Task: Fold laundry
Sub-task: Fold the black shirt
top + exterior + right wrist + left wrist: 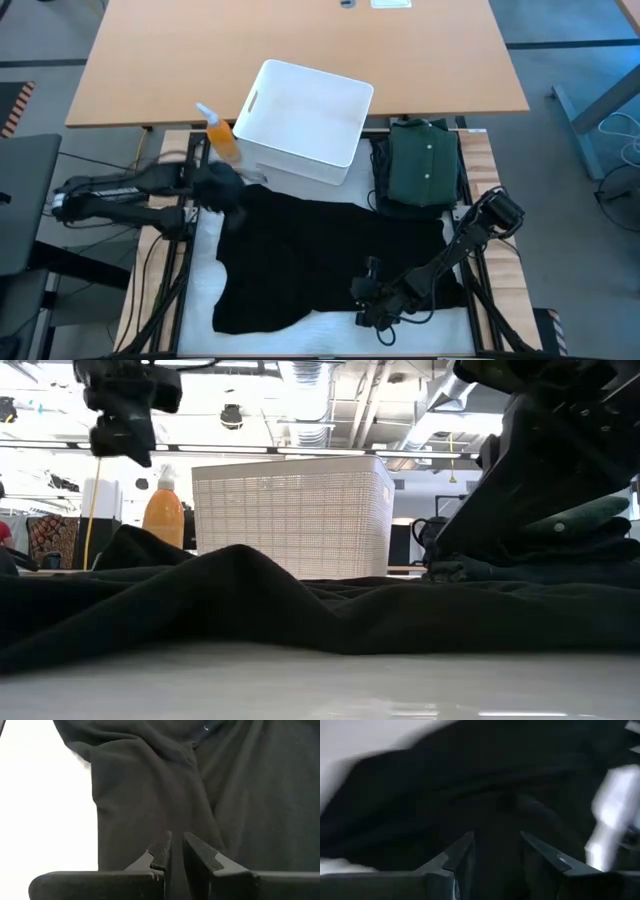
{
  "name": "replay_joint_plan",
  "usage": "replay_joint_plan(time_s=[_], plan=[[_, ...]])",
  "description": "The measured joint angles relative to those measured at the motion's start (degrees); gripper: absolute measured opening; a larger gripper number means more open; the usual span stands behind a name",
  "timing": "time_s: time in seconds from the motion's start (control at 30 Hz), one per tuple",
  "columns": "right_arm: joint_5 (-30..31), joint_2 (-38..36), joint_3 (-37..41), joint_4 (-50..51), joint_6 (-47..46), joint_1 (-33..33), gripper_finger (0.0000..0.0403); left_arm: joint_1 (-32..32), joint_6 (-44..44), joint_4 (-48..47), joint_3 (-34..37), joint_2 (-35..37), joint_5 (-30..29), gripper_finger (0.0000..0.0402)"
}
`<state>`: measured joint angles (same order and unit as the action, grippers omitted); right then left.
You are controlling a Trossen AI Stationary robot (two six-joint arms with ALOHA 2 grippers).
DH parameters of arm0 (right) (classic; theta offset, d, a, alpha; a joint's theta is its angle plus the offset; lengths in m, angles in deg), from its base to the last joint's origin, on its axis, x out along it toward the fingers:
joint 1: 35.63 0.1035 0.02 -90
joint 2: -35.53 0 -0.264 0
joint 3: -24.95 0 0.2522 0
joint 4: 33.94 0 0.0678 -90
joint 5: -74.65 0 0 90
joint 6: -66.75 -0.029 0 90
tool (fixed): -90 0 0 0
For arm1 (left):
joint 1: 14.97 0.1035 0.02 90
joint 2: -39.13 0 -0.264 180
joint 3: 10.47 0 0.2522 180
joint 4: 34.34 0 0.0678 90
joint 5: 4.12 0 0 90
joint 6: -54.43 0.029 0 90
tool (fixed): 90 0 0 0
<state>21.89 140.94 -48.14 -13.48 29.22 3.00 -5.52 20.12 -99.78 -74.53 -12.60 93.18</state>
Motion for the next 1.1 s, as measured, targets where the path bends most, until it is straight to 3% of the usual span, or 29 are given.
replay_joint_plan(time_s=[0.23, 0.33, 0.5, 0.77, 0.93, 1.1], plan=[[0.0, 0.0, 0.0, 0.5, 0.0, -0.1, 0.0070, -20.4, -6.5, 41.2, 19.5, -4.3, 2.6, 0.0122], [0.0, 0.0, 0.0, 0.6, 0.0, -0.5, 0.0070, -25.9, -7.2, 51.1, 24.4, -7.7, 0.8, 0.0114], [-0.2, 0.0, 0.0, 0.6, -0.1, -1.3, 0.0070, -29.7, -9.8, 50.6, 26.3, -15.4, -6.8, 0.0093], [-7.5, 0.0, 0.0, 1.4, -6.4, -1.7, 0.0070, -29.1, -9.5, 45.5, 25.7, -27.5, -16.6, 0.0046], [-10.7, 0.0, 0.0, 2.6, -9.9, 0.0, 0.0070, -29.4, -7.9, 44.7, 25.5, -29.2, -21.4, 0.0016], [-11.9, 0.0, 0.0, 2.9, -10.6, 0.8, 0.0070, -29.8, -6.0, 40.0, 25.9, -26.1, -21.5, 0.0003]])
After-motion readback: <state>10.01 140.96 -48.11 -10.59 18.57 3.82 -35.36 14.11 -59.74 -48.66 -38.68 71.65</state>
